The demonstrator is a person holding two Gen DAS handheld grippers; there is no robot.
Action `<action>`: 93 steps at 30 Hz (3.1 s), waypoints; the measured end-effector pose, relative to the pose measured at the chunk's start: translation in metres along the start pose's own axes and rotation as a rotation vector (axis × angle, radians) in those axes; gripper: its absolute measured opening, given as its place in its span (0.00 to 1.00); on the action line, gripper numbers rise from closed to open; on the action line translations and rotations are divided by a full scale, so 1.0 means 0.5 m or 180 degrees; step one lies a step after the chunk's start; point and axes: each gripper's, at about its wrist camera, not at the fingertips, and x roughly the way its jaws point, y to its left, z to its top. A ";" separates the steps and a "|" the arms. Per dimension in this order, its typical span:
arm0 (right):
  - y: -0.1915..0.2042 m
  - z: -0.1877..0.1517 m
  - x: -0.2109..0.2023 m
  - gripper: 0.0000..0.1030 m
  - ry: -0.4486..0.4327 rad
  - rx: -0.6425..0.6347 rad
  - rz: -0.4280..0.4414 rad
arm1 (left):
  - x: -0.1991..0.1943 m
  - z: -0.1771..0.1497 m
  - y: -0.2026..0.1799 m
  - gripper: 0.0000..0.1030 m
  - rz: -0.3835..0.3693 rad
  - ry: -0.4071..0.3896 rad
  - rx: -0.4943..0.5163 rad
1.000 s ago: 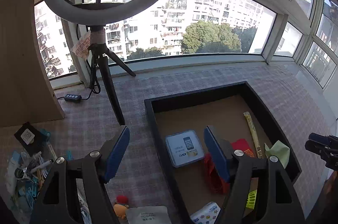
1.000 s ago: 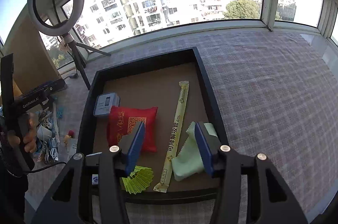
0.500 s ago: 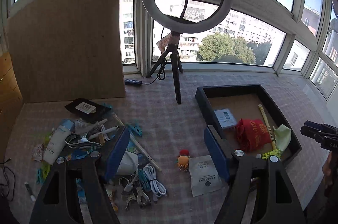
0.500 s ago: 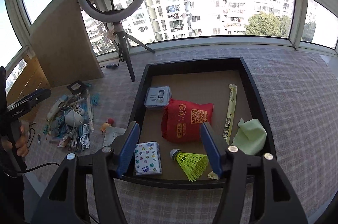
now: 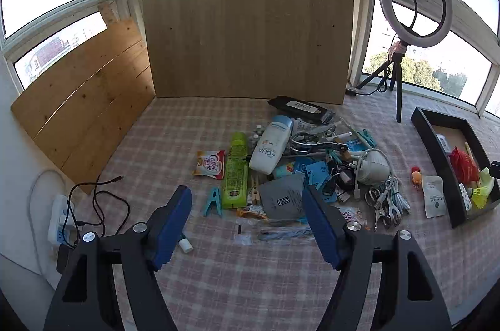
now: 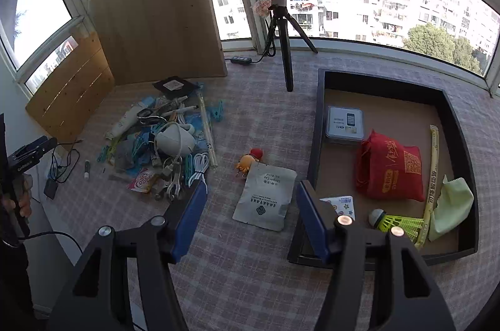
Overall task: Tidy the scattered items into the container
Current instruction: 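Move both grippers back over the remaining pile, then grasp the green glue stick with the left gripper while the right gripper grasps the white cable, then carry the glue stick and white cable into the black tray and open both grippers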
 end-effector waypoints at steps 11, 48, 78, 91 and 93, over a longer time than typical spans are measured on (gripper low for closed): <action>0.115 -0.035 0.256 0.44 0.0779 -0.0313 0.0103 | 0.081 -0.091 0.152 0.69 0.0142 0.0300 -0.0438; 0.094 -0.049 0.317 0.25 0.0889 -0.0170 0.0005 | 0.263 -0.192 0.219 0.14 0.0208 0.0862 -0.0925; -0.193 0.053 -0.035 0.24 -0.0332 0.0588 -0.0573 | 0.073 0.104 -0.231 0.14 -0.1005 0.0028 0.0163; -0.429 0.030 -0.015 0.24 -0.0250 0.1017 -0.0993 | 0.088 0.111 -0.737 0.14 -0.2037 0.0295 0.1130; -0.450 0.032 -0.005 0.24 -0.0227 0.1037 -0.1016 | 0.096 0.103 -0.783 0.14 -0.2107 0.0355 0.1207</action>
